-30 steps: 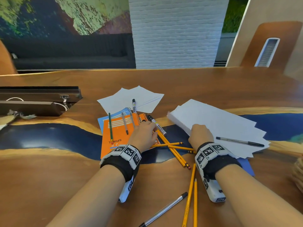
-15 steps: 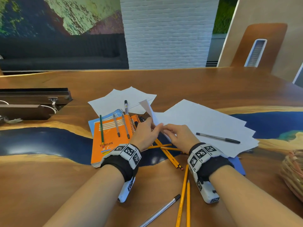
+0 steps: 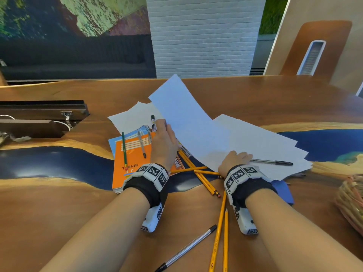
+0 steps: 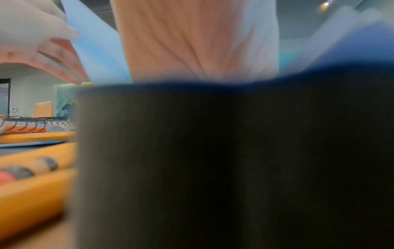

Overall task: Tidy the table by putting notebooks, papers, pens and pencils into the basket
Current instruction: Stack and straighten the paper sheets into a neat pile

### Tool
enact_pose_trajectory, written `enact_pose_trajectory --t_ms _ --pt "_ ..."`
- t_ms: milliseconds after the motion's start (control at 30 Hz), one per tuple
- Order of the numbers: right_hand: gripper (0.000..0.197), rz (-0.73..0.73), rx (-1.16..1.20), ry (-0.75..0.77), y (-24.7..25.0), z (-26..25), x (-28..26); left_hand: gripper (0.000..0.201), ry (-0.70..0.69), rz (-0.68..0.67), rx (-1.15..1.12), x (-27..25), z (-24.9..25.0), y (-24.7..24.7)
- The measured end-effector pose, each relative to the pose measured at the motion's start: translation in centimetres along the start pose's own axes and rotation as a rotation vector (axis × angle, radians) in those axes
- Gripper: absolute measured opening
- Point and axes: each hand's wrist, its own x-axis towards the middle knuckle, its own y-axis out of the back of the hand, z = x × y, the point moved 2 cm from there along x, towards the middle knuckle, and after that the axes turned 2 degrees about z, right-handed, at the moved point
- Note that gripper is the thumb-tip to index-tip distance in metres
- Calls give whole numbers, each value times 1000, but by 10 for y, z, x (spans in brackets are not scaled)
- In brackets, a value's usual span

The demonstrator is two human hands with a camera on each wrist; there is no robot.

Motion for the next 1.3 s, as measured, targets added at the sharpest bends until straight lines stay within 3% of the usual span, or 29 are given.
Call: enact_pose_trajectory --t_ms 100,200,333,533,733,1000,1200,1300 --pt "65 11 -91 55 6 2 0 23 -35 142 -60 17 -5 18" --pt "53 -16 -131 198 9 -1 0 22 -89 266 -115 41 -11 44" --pt "47 -6 -120 195 8 -2 -1 18 -158 337 -163 62 -8 69" --pt "28 26 -212 252 9 -2 -3 18 -188 300 -206 59 6 72" --pt "16 38 -115 327 23 2 -11 29 -318 277 -116 57 18 68" --pt "21 86 -73 282 23 2 -7 28 -254 275 -116 55 24 75" --pt "48 70 -43 263 14 -7 9 31 -227 254 -126 52 16 65" --pt "46 52 -30 247 13 -9 17 27 -187 216 -132 53 14 57"
